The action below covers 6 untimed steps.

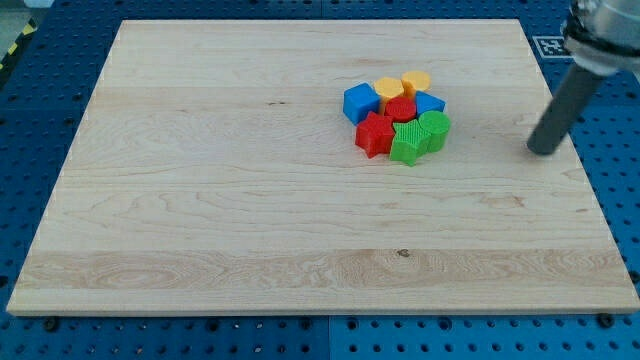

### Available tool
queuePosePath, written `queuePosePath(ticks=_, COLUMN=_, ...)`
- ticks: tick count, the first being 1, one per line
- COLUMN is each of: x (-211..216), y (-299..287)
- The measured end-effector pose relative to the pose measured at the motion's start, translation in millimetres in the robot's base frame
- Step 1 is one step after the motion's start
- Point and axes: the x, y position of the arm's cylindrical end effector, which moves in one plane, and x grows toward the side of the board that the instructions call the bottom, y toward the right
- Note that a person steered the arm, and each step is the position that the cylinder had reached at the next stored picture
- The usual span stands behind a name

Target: Move your arm towards the yellow heart

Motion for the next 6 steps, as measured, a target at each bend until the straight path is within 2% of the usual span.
queuePosePath(ticks=1, x=-21, y=0)
queuePosePath(ticks=2, x=-22, y=-3)
queuePosePath(ticks=4, x=-72, y=-18)
queuePosePath(ticks=5, x=-76, y=-29)
queuePosePath(ticks=6, x=-76, y=-78)
